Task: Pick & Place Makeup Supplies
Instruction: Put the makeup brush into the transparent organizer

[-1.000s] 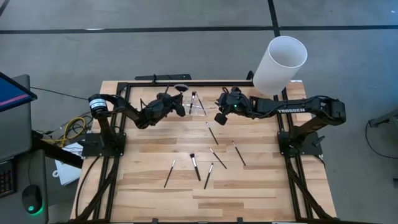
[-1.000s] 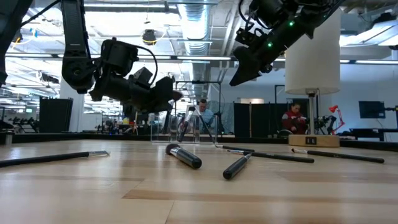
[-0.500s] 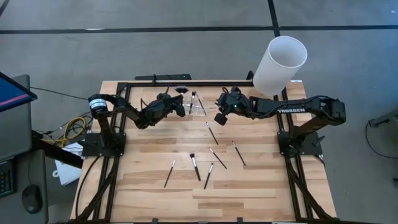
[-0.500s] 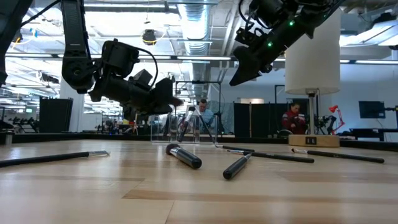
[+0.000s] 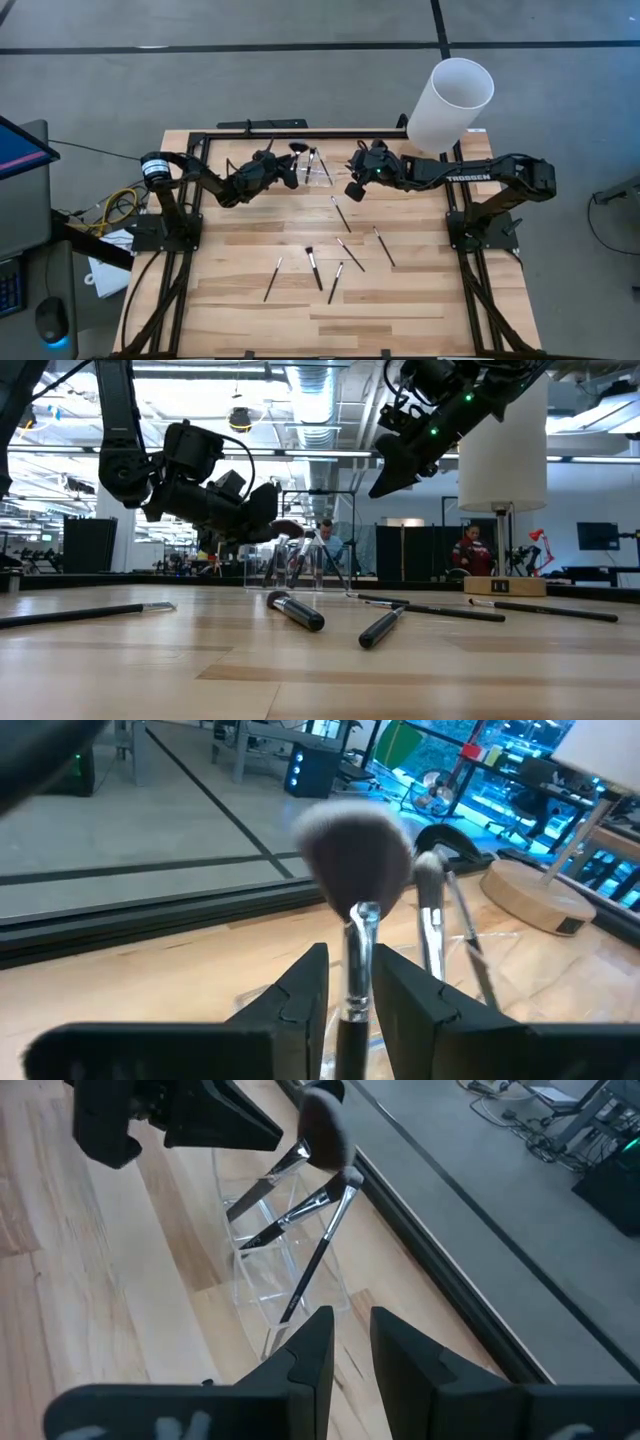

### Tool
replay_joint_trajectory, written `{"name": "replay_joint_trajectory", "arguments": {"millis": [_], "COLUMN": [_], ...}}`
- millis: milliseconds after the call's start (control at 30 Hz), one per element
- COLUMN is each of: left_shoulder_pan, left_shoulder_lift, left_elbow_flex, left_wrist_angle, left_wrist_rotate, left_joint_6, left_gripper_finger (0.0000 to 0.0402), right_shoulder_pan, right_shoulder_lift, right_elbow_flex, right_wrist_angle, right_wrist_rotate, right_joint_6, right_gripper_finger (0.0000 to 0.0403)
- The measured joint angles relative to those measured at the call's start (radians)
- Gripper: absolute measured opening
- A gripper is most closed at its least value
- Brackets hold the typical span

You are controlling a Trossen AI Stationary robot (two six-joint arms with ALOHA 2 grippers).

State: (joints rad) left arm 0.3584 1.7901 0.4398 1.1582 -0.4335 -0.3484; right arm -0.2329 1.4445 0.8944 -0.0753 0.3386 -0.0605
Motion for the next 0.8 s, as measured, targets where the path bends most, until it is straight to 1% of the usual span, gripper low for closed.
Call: {"name": "replay_joint_trajectory", "arguments": {"millis": [100, 233, 367, 467, 533, 633, 667, 733, 800], "left_shoulder_pan": [0.0, -0.012, -0.041, -0.073, -0.101, -0.133, -0.14, -0.146, -0.15], "left_shoulder_lift": [-0.062, -0.186, -0.33, -0.425, -0.474, -0.527, -0.537, -0.552, -0.557], "left_elbow_flex": [-0.015, -0.063, -0.106, -0.137, -0.155, -0.177, -0.18, -0.185, -0.186], "left_wrist_angle": [0.003, -0.011, -0.096, -0.138, -0.149, -0.149, -0.148, -0.147, -0.148], "left_wrist_rotate": [0.025, 0.023, 0.015, 0.018, 0.056, 0.142, 0.163, 0.207, 0.262], "left_joint_6": [0.001, 0.02, 0.057, 0.083, 0.125, 0.178, 0.184, 0.187, 0.187], "left_gripper_finger": [0.0077, 0.0077, 0.0077, 0.0077, 0.0077, 0.0077, 0.0077, 0.0077, 0.0076], "right_shoulder_pan": [0.0, 0.002, 0.002, 0.002, 0.002, 0.003, 0.008, 0.024, 0.051], "right_shoulder_lift": [0.0, 0.0, 0.0, 0.0, 0.0, 0.0, 0.0, 0.0, 0.0], "right_elbow_flex": [0.0, 0.0, 0.0, 0.0, 0.0, 0.0, 0.0, 0.0, 0.0], "right_wrist_angle": [0.0, 0.0, 0.0, 0.001, 0.001, 0.002, 0.002, 0.002, 0.002], "right_wrist_rotate": [0.0, 0.0, 0.0, 0.0, -0.02, -0.101, -0.109, -0.089, -0.008], "right_joint_6": [0.008, 0.017, 0.024, 0.061, 0.109, 0.159, 0.17, 0.191, 0.217], "right_gripper_finger": [0.0061, 0.0061, 0.0061, 0.0061, 0.0061, 0.0061, 0.0061, 0.0061, 0.0061]}}
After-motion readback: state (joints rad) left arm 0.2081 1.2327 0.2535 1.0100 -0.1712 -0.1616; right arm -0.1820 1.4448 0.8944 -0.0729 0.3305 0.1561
